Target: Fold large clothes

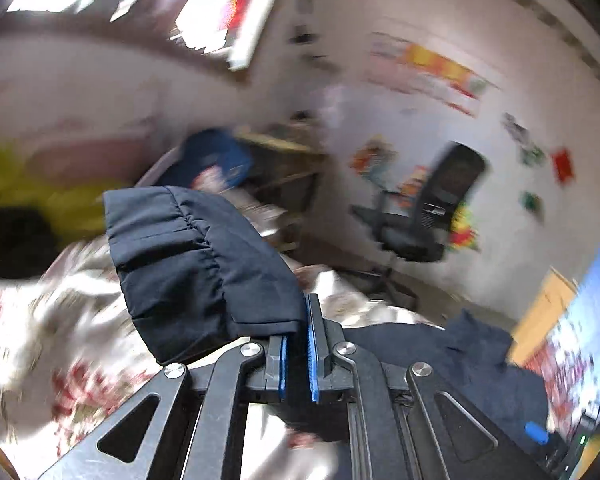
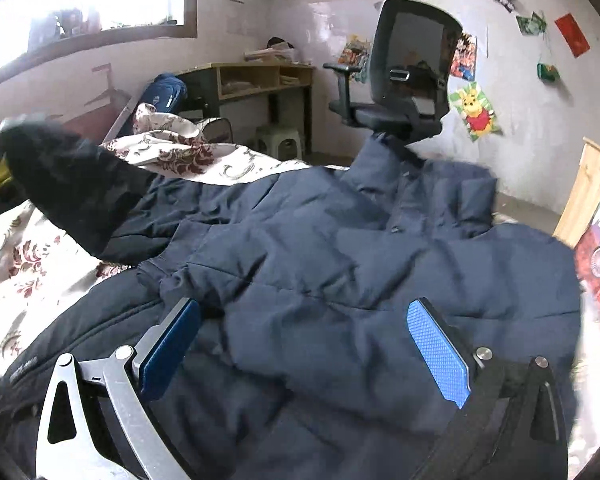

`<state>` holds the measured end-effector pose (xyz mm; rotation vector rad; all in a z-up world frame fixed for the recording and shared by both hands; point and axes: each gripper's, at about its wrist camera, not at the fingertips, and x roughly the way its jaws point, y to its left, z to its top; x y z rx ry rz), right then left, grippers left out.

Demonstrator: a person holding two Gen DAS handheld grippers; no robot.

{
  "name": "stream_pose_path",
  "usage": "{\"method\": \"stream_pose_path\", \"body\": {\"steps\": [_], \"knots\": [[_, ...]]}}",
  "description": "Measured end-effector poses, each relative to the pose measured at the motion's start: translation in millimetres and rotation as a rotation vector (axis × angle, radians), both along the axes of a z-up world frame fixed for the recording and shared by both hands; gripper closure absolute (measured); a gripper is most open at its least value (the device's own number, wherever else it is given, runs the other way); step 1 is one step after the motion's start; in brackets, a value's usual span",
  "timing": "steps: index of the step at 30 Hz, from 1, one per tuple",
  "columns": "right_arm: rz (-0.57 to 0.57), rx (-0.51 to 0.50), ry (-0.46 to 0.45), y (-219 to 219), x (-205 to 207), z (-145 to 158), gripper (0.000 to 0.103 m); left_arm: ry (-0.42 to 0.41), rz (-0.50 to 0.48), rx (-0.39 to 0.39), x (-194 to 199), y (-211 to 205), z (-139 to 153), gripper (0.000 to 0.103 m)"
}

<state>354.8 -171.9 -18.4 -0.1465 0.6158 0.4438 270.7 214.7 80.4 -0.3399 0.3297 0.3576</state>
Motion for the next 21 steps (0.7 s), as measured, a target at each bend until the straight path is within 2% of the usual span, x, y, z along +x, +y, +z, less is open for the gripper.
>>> {"method": "stream_pose_path", "body": {"steps": [4,8,15,21], "knots": [[-0.029,0.009,0.022,-41,-9,19,0.001,-0.015,-0.171,0.075,28,-57,33,0.096],[-0.100,-0.002,0.015,-86,-17,34,0.001,-0.008,-0.329,0.125,44,-115,37,0.096],[-0.272,0.088,0.062,-156,-12,40,0.001,0.096,-0.544,0.241,59,-214,0,0.096],[-0.333,0.234,0.176,-185,7,18,0.001,0.212,-0.667,0.233,74,-268,-49,0.096]]}}
